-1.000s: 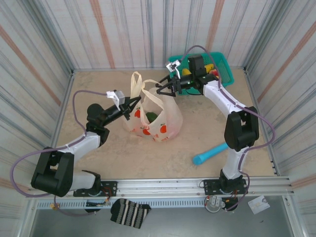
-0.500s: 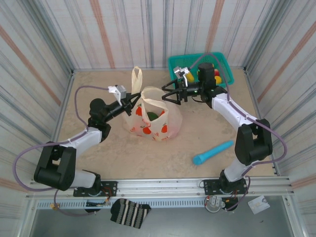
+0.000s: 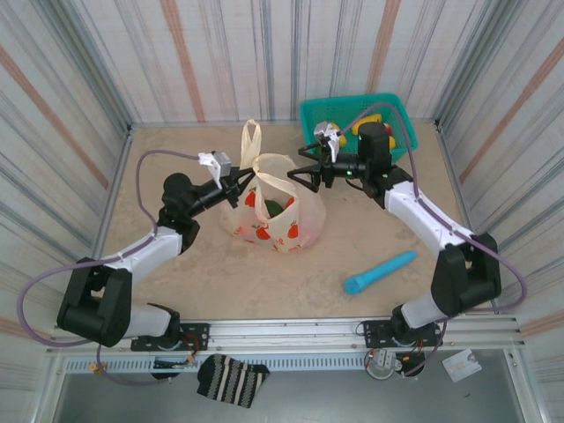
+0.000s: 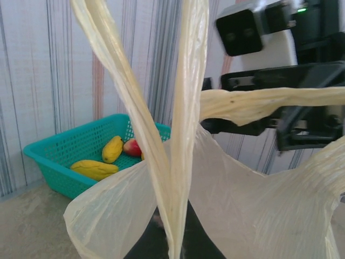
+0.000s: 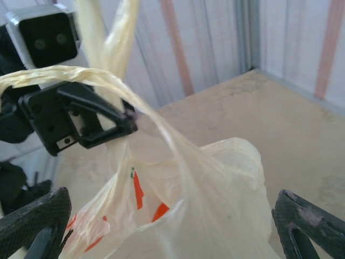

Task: Place the fake fruits into the plastic bag and tie a complex knot

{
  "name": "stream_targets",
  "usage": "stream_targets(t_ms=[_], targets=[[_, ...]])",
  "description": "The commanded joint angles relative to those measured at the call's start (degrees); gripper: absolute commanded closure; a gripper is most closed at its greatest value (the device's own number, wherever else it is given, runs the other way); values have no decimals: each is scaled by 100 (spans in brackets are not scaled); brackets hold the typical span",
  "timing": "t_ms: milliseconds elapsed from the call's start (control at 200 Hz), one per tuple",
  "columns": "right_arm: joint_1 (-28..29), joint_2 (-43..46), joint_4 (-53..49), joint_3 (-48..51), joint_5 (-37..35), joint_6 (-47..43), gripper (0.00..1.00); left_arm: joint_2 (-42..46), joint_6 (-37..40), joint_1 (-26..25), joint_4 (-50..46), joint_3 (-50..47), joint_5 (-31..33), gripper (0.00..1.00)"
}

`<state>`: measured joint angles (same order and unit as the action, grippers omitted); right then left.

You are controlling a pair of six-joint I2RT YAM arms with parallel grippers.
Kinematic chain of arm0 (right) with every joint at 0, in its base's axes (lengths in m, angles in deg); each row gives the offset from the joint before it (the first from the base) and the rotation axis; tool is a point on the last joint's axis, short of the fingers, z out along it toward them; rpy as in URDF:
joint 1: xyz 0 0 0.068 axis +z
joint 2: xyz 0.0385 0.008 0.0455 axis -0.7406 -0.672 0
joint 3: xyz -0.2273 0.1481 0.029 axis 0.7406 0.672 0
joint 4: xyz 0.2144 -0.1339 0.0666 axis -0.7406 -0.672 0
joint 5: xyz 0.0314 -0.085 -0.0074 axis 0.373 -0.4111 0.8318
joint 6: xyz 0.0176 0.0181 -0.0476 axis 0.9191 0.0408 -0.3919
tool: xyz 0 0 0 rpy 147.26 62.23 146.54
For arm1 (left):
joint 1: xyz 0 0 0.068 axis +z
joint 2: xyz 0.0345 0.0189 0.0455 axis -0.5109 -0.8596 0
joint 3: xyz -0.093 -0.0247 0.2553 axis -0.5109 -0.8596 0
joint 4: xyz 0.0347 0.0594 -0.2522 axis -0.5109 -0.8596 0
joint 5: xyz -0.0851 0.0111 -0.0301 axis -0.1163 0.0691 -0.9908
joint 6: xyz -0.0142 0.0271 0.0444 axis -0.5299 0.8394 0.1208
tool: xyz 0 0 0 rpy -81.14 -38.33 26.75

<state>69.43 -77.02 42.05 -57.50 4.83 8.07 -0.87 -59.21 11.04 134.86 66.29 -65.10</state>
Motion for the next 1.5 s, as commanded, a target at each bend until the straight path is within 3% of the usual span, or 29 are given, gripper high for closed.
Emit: stream_targets(t_ms=[0,80,286,426,516,726,802,952,1037,1177,1333,1493], targets=[[249,622,164,170,-1168,-763,1,39,105,-44,-185,275,166,100],[490,789,-158,96,-1520,-1184,1,-3,272,-125,-410,456,210,100],[997,709,-1061,-600,-1560,-1612,1,0,479,-162,-393,437,292,100],[1440,622,-1239,-582,-2639,-2343,1,76,538,-160,-326,300,243,100],[1411,464,-972,-519,-3443,-2614,1,127,573,-178,-194,165,147,100],[964,-490,-931,-1454,-3624,-2474,0,292,1137,-366,224,-183,-24,100],[777,-764,-893,-1783,-3177,-2105,13,366,1272,-421,292,-268,-35,100],[439,-933,-346,-1939,-2118,-1119,74,623,1444,-448,325,-471,324,100],[346,-852,-113,-1822,-1785,-772,100,798,1559,-440,98,-493,627,100],[226,-332,51,-1494,-2070,-566,100,1073,1616,-395,17,-655,1570,100],[-151,257,-120,-1383,-1834,-395,100,1205,1200,15,143,-809,2783,100],[-254,559,-642,-1467,-2127,-570,100,1197,852,402,630,-892,3085,100]])
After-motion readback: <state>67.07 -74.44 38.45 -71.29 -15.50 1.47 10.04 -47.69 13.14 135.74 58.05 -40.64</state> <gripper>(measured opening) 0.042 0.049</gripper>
